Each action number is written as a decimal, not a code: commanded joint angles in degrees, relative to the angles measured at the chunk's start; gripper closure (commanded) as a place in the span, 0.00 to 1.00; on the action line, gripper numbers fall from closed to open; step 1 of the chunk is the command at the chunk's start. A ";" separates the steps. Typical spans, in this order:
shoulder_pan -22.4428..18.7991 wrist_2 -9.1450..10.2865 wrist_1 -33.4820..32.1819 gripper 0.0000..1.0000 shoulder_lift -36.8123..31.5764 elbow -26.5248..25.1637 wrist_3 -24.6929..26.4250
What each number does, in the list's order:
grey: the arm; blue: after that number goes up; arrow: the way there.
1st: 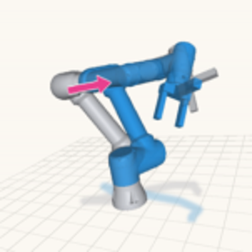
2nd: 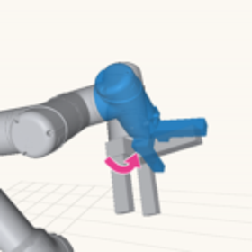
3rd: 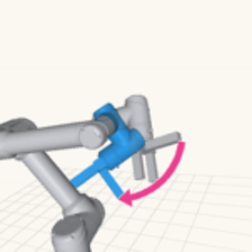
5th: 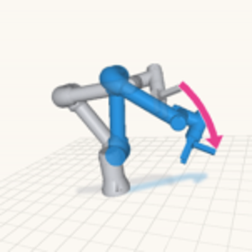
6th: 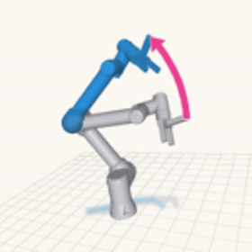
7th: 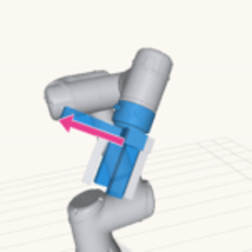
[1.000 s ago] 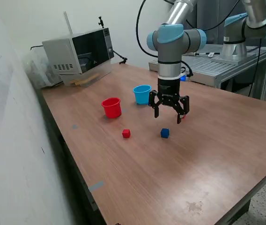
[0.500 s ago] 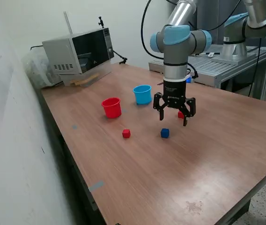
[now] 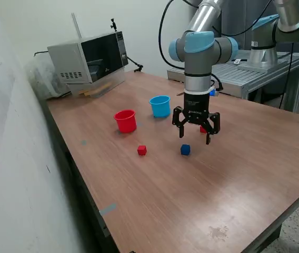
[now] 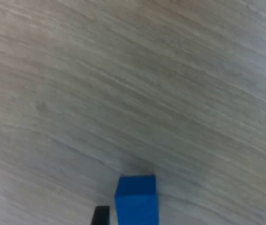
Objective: Place red objects in the red bin, and blue objects in the blue bin.
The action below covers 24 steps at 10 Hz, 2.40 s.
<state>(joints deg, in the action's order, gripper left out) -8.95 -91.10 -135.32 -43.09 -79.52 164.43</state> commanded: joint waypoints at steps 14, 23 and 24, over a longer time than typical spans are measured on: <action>2.53 0.22 -2.05 1.00 3.63 2.17 -2.19; 3.76 -0.21 -1.97 1.00 2.23 1.12 -2.54; 3.76 -0.13 -1.79 1.00 -0.04 0.07 -2.54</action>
<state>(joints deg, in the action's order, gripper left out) -5.17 -90.97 -137.31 -40.24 -78.29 162.04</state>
